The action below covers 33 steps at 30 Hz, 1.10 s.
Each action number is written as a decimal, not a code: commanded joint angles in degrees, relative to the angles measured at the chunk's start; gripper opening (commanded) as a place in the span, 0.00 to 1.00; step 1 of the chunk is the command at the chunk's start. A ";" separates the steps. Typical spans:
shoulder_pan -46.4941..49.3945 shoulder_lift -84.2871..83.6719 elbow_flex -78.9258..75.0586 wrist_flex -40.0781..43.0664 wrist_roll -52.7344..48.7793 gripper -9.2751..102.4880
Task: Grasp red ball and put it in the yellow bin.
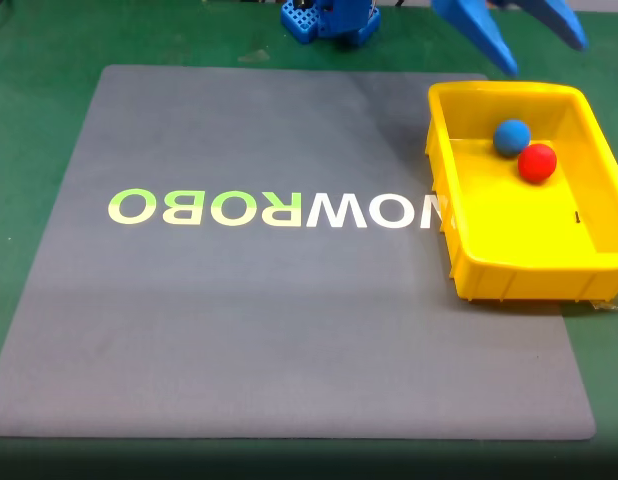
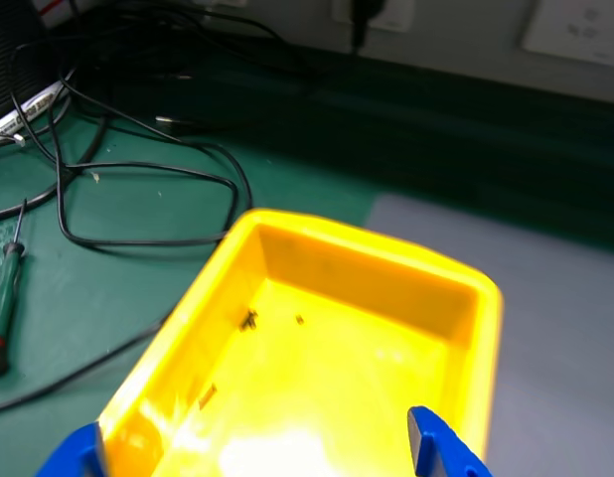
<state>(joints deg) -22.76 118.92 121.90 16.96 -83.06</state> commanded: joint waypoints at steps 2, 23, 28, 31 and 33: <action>3.69 21.18 5.71 11.78 1.76 0.28; 19.60 71.63 49.92 52.38 2.11 0.08; 22.94 71.63 54.67 52.65 1.93 0.08; 24.08 71.63 55.72 53.53 1.93 0.08; 24.79 71.63 55.72 53.61 2.37 0.08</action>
<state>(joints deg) 0.44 189.84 175.87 70.40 -80.77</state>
